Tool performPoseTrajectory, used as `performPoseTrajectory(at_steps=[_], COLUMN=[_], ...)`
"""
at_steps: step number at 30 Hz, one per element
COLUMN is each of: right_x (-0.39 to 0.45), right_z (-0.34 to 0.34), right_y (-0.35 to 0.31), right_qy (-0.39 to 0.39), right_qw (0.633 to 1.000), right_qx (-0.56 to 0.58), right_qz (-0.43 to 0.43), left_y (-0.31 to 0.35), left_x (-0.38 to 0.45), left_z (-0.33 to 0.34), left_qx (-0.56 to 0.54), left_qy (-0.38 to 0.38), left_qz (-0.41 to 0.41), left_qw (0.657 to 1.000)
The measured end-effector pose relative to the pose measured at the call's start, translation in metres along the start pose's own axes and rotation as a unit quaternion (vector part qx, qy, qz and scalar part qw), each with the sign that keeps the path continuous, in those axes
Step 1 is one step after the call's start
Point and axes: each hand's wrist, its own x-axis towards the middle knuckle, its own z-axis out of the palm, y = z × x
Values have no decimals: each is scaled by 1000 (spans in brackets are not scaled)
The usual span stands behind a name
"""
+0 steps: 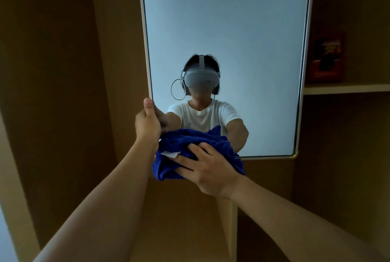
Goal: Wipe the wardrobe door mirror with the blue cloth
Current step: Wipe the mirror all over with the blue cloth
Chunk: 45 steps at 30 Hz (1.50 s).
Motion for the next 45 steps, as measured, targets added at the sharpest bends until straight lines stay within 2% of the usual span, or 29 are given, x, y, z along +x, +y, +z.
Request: performPoseTrajectory(at_steps=[9, 19, 24, 32, 39, 45], right_x=[-42, -81, -66, 13, 4, -44], right_z=[-10, -22, -21, 4, 3, -7], right_y=[30, 56, 38, -13, -2, 22], right_qy=[8, -16, -11, -2, 7, 28], right_qw=[999, 996, 997, 1000, 1000, 998], right_qx=[-47, -85, -82, 8, 3, -53], right_qz=[-20, -12, 6, 14, 1, 19], left_y=[0, -3, -5, -8, -8, -5], left_x=[1, 3, 6, 10, 13, 9], left_z=[7, 7, 8, 0, -2, 1], left_qx=[4, -2, -11, -17, -14, -5], left_qy=[36, 34, 34, -5, -28, 9], left_qz=[13, 16, 2, 17, 9, 18], left_qw=[999, 999, 999, 1000, 999, 1000])
